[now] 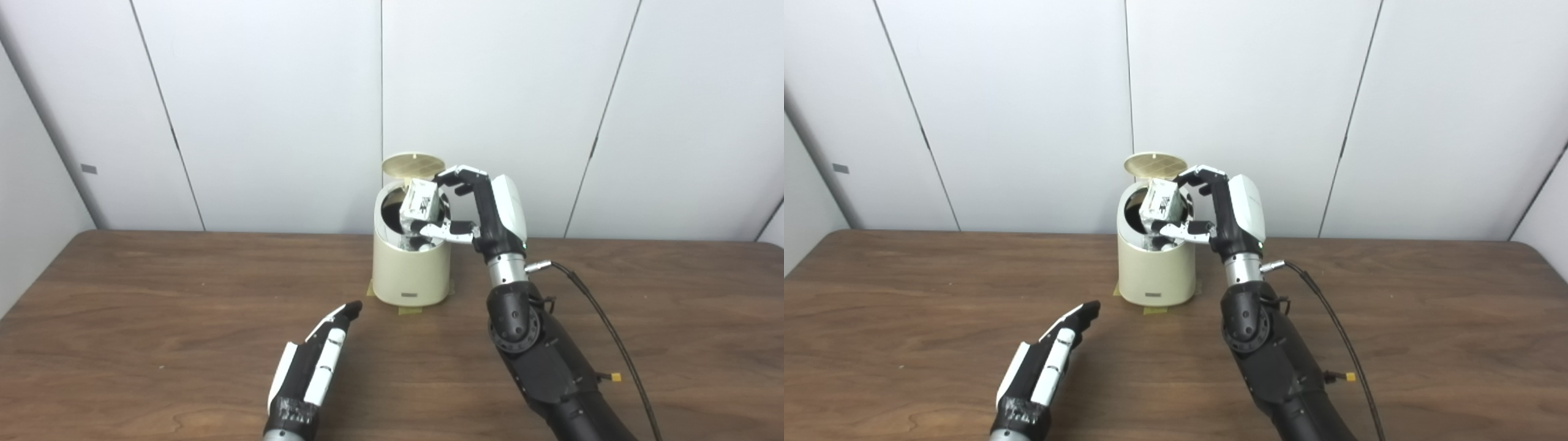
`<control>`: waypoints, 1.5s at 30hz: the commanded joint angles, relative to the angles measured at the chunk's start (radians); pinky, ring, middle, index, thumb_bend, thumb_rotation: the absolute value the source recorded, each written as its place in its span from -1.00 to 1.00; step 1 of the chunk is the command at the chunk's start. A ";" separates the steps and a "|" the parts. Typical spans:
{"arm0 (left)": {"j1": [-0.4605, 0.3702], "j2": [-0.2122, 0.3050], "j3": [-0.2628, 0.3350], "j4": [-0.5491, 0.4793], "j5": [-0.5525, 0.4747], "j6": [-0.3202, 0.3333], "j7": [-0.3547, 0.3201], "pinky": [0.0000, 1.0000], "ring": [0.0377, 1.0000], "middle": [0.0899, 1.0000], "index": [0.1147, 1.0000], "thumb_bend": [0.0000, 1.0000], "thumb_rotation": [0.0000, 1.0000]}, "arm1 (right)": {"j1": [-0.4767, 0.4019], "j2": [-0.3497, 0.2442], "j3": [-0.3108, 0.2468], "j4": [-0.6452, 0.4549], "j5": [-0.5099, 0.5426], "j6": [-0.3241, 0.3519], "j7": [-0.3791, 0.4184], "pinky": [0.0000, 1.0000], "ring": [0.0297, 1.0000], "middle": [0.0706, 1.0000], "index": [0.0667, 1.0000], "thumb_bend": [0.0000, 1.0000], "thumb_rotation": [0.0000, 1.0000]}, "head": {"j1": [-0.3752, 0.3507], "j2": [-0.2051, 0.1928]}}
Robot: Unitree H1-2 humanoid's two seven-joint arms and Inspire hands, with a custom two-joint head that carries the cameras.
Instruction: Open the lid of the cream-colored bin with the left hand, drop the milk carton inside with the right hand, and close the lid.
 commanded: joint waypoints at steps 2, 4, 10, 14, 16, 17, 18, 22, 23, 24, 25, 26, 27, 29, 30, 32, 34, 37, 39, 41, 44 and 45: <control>-0.009 -0.002 -0.006 -0.036 0.008 -0.015 -0.003 0.99 0.92 0.81 0.70 0.01 0.90 | -0.045 -0.009 0.006 -0.027 -0.009 -0.059 -0.022 0.22 0.29 0.23 -0.09 0.05 -0.70 | 0.000 0.002; -0.009 -0.001 -0.006 -0.037 0.009 -0.014 -0.004 1.00 0.92 0.81 0.69 0.01 0.89 | -0.044 -0.009 0.006 -0.025 -0.007 -0.065 -0.022 0.23 0.29 0.21 -0.09 0.05 -0.70 | -0.001 0.002; -0.009 0.001 -0.004 -0.032 0.009 -0.016 -0.009 0.98 0.92 0.81 0.70 0.00 0.89 | -0.043 -0.007 0.005 -0.029 -0.001 -0.055 -0.007 0.24 0.30 0.22 -0.09 0.05 -0.70 | -0.004 0.001; -0.008 -0.001 -0.001 -0.032 0.003 -0.012 -0.012 1.00 0.93 0.81 0.69 0.00 0.85 | -0.039 -0.006 0.004 -0.047 0.002 -0.020 0.017 0.20 0.30 0.27 -0.09 0.05 -0.70 | -0.005 0.001; -0.009 0.000 -0.002 -0.030 0.001 -0.014 -0.014 1.00 0.94 0.82 0.69 0.00 0.83 | -0.038 -0.006 0.003 -0.054 0.006 -0.006 0.033 0.18 0.31 0.32 0.16 0.75 -0.60 | -0.005 0.001; -0.009 0.001 -0.002 -0.030 0.003 -0.015 -0.014 1.00 0.93 0.82 0.69 -0.01 0.82 | -0.038 -0.006 0.003 -0.058 0.007 0.002 0.041 0.19 0.32 0.34 0.20 0.85 -0.58 | -0.006 0.000; -0.010 0.002 -0.004 -0.030 0.006 -0.016 -0.015 0.99 0.92 0.81 0.68 -0.02 0.82 | -0.038 -0.006 0.003 -0.062 0.007 0.009 0.049 0.20 0.33 0.37 0.25 0.91 -0.56 | -0.006 0.000; -0.012 0.007 -0.006 -0.028 0.009 -0.020 -0.020 0.98 0.91 0.82 0.67 -0.09 0.80 | -0.039 -0.009 0.005 -0.065 0.002 0.017 0.057 -0.02 0.20 0.42 0.34 1.00 -0.56 | -0.009 0.001; -0.014 0.009 -0.006 -0.026 0.009 -0.022 -0.021 0.98 0.91 0.82 0.67 -0.10 0.80 | -0.038 -0.009 0.004 -0.067 0.000 0.017 0.055 -0.17 0.06 0.43 0.36 0.99 -0.57 | -0.009 0.001; -0.015 0.011 -0.006 -0.024 0.009 -0.024 -0.022 0.98 0.91 0.82 0.67 -0.12 0.79 | -0.036 -0.010 0.003 -0.070 0.000 0.017 0.053 -0.21 0.03 0.41 0.34 0.98 -0.59 | -0.009 0.001; -0.016 0.013 -0.006 -0.022 0.011 -0.025 -0.023 0.98 0.91 0.83 0.66 -0.13 0.79 | -0.034 -0.009 0.000 -0.073 0.002 0.016 0.049 -0.13 0.09 0.39 0.32 0.97 -0.60 | -0.011 0.002; -0.017 0.014 -0.006 -0.020 0.013 -0.028 -0.023 0.97 0.91 0.82 0.65 -0.13 0.78 | -0.032 -0.008 -0.003 -0.077 0.005 0.014 0.045 0.01 0.18 0.34 0.28 0.93 -0.64 | -0.011 0.002; -0.018 0.014 -0.006 -0.019 0.014 -0.029 -0.024 0.96 0.90 0.80 0.62 -0.14 0.78 | -0.030 -0.007 -0.005 -0.079 0.007 0.014 0.042 0.09 0.20 0.26 0.21 0.88 -0.68 | -0.011 0.002; -0.018 0.008 -0.002 -0.018 0.016 -0.034 -0.019 0.94 0.88 0.76 0.57 -0.17 0.74 | -0.025 -0.002 -0.017 -0.082 0.018 0.008 0.030 0.07 0.17 0.17 0.13 0.81 -0.73 | -0.015 0.003; -0.017 0.006 -0.001 -0.017 0.017 -0.036 -0.017 0.92 0.86 0.74 0.53 -0.19 0.70 | -0.023 0.000 -0.022 -0.084 0.022 0.006 0.027 -0.01 0.10 0.11 0.02 0.44 -0.73 | -0.015 0.003; -0.017 -0.001 0.005 -0.014 0.013 -0.042 -0.011 0.91 0.84 0.70 0.47 -0.20 0.64 | -0.013 0.007 -0.041 -0.092 0.049 -0.012 0.021 -0.17 -0.08 0.00 -0.07 0.13 -0.86 | -0.019 0.002; -0.018 -0.005 0.009 -0.011 0.012 -0.044 -0.008 0.91 0.83 0.69 0.46 -0.19 0.61 | -0.003 0.010 -0.052 -0.108 0.059 -0.011 0.017 -0.33 -0.23 -0.08 -0.07 0.06 -0.97 | -0.019 0.001; -0.023 -0.005 0.014 -0.005 0.011 -0.045 -0.006 0.92 0.83 0.70 0.49 -0.15 0.59 | 0.016 0.009 -0.063 -0.147 0.054 0.018 0.017 -0.39 -0.28 -0.13 -0.05 0.04 -1.00 | -0.025 0.000; -0.026 -0.005 0.019 -0.002 0.004 -0.043 -0.005 0.93 0.84 0.70 0.52 -0.15 0.58 | 0.029 0.008 -0.072 -0.173 0.050 0.041 0.018 -0.37 -0.26 -0.12 -0.06 0.04 -1.00 | -0.021 0.000; -0.030 -0.004 0.027 0.002 -0.006 -0.041 -0.004 0.94 0.84 0.71 0.55 -0.15 0.57 | 0.055 0.006 -0.090 -0.213 0.062 0.055 0.022 -0.35 -0.25 -0.12 -0.07 0.04 -1.00 | -0.017 -0.005; -0.044 0.004 0.044 0.009 -0.028 -0.042 -0.008 0.93 0.83 0.71 0.58 -0.17 0.57 | 0.082 0.010 -0.120 -0.256 0.090 0.079 0.030 -0.33 -0.25 -0.11 -0.06 0.04 -1.00 | -0.022 -0.009; -0.048 0.005 0.051 0.008 -0.038 -0.039 -0.009 0.96 0.86 0.72 0.58 -0.20 0.53 | 0.092 0.013 -0.131 -0.273 0.101 0.094 0.036 -0.31 -0.24 -0.11 -0.07 0.04 -1.00 | -0.022 -0.009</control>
